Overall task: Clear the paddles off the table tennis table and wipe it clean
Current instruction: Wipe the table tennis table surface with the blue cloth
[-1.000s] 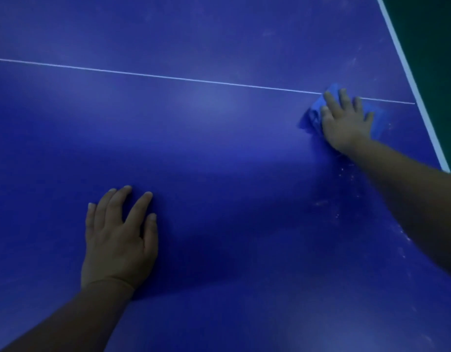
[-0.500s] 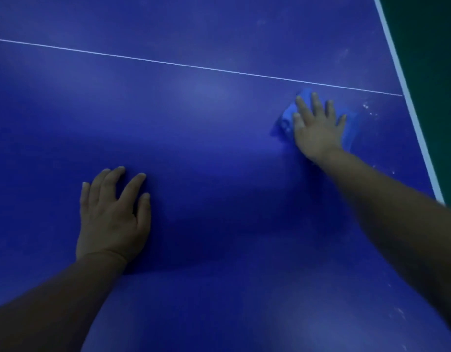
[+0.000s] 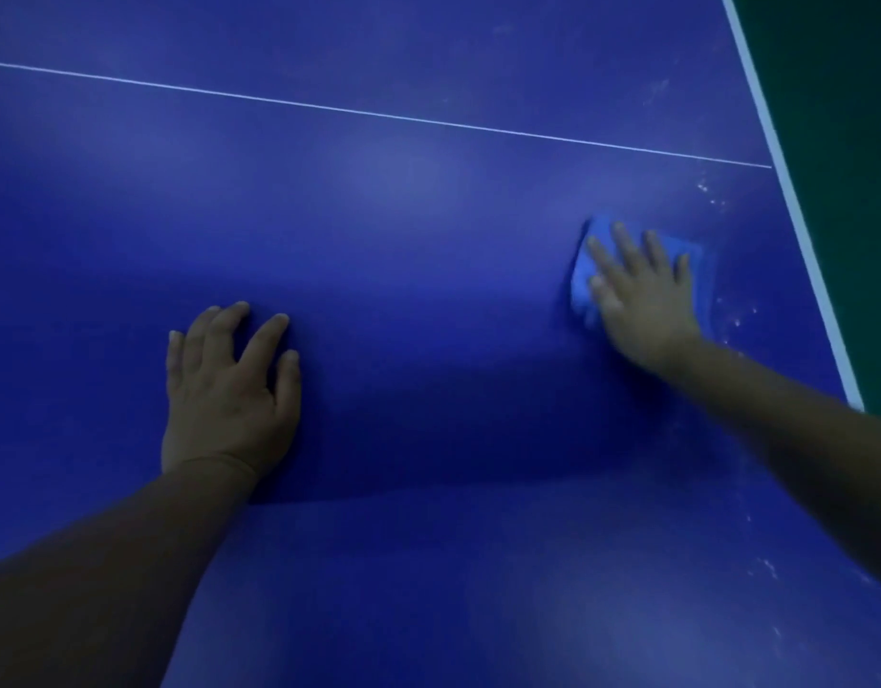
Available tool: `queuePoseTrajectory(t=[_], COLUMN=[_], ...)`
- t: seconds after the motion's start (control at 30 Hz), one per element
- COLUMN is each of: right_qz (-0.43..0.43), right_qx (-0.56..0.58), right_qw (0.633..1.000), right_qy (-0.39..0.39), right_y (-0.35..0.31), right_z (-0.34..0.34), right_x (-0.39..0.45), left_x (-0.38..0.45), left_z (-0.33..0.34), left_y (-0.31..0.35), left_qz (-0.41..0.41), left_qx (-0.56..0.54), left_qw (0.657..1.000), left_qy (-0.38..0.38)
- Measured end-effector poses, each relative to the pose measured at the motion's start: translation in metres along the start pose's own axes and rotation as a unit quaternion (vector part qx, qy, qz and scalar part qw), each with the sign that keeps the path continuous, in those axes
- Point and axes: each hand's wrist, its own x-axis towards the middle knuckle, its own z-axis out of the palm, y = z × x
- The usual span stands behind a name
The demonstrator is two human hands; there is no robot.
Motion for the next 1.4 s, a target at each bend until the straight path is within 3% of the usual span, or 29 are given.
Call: queuePoseTrajectory(t=[0.07, 0.13, 0.2, 0.27, 0.33, 0.4, 0.47, 0.53, 0.6, 0.67, 0.7, 0.77, 0.83, 0.9, 0.97, 1.1, 1.2, 1.27, 1.4], right_qz=[-0.153, -0.336, -0.408, -0.307, -0.087, 0.050, 0.033, -0.082, -0.187, -0.220, -0.205, -0.083, 0.066, 0.135, 0.110, -0.042, -0.115, -0.052, 0.213], right_qx=[-0.005, -0.003, -0.030, -0.025, 0.013, 0.056, 0.047, 0.040, 0.043, 0.044, 0.033, 0.046, 0.089, 0.105, 0.073, 0.062, 0.055, 0.047, 0.125], right_qw=[0.988, 0.942, 0.912, 0.951, 0.996, 0.997, 0.998, 0.996, 0.981, 0.973, 0.978, 0.995, 0.994, 0.985, 0.991, 0.997, 0.990, 0.997, 0.968], right_qy=[0.018, -0.007, -0.025, 0.006, 0.020, -0.003, 0.019, 0.026, -0.017, -0.045, -0.033, 0.006, -0.013, -0.025, -0.004, -0.024, -0.053, -0.029, -0.032], right_y=[-0.023, -0.037, -0.022, -0.005, 0.005, 0.000, -0.022, -0.048, -0.059, -0.045, -0.036, -0.023, -0.016, -0.026, -0.052, -0.103, -0.081, -0.065, -0.079], right_z=[0.010, 0.016, 0.014, 0.013, 0.007, 0.004, 0.013, 0.023, 0.027, 0.023, 0.022, 0.019, 0.011, 0.012, 0.017, 0.029, 0.025, 0.025, 0.015], right_x=[-0.082, -0.162, -0.171, -0.121, -0.063, -0.054, -0.115, -0.219, -0.306, -0.313, -0.292, -0.232, -0.186, -0.183, -0.229, -0.403, -0.426, -0.384, -0.299], left_x=[0.000, 0.000, -0.001, 0.000, 0.000, 0.001, -0.002, -0.003, -0.005, -0.005, -0.007, -0.020, -0.050, -0.092, -0.140, -0.204, -0.206, -0.204, -0.205], left_z=[-0.001, -0.001, -0.004, -0.004, -0.003, -0.002, -0.001, -0.002, -0.002, -0.003, -0.006, -0.011, -0.016, -0.020, -0.020, -0.015, -0.015, -0.016, -0.016], left_y=[-0.001, -0.002, 0.000, 0.001, 0.002, 0.000, -0.001, -0.001, -0.001, 0.000, 0.001, 0.006, 0.012, 0.016, 0.018, 0.011, 0.009, 0.010, 0.010], left_qz=[0.002, 0.007, 0.009, 0.008, 0.019, 0.034, 0.046, 0.043, 0.043, 0.049, 0.050, 0.059, 0.098, 0.159, 0.223, 0.328, 0.348, 0.343, 0.332], left_qx=[0.003, 0.007, 0.004, 0.005, 0.012, 0.017, 0.015, 0.013, 0.021, 0.030, 0.028, 0.019, 0.007, -0.002, 0.008, 0.047, 0.065, 0.059, 0.046], left_qw=[1.000, 1.000, 1.000, 1.000, 1.000, 0.999, 0.998, 0.999, 0.999, 0.998, 0.998, 0.998, 0.995, 0.987, 0.973, 0.935, 0.924, 0.925, 0.929], left_qy=[-0.005, -0.007, -0.010, -0.001, 0.011, 0.023, 0.030, 0.023, 0.010, -0.006, -0.010, -0.009, -0.013, -0.025, -0.058, -0.128, -0.144, -0.153, -0.155])
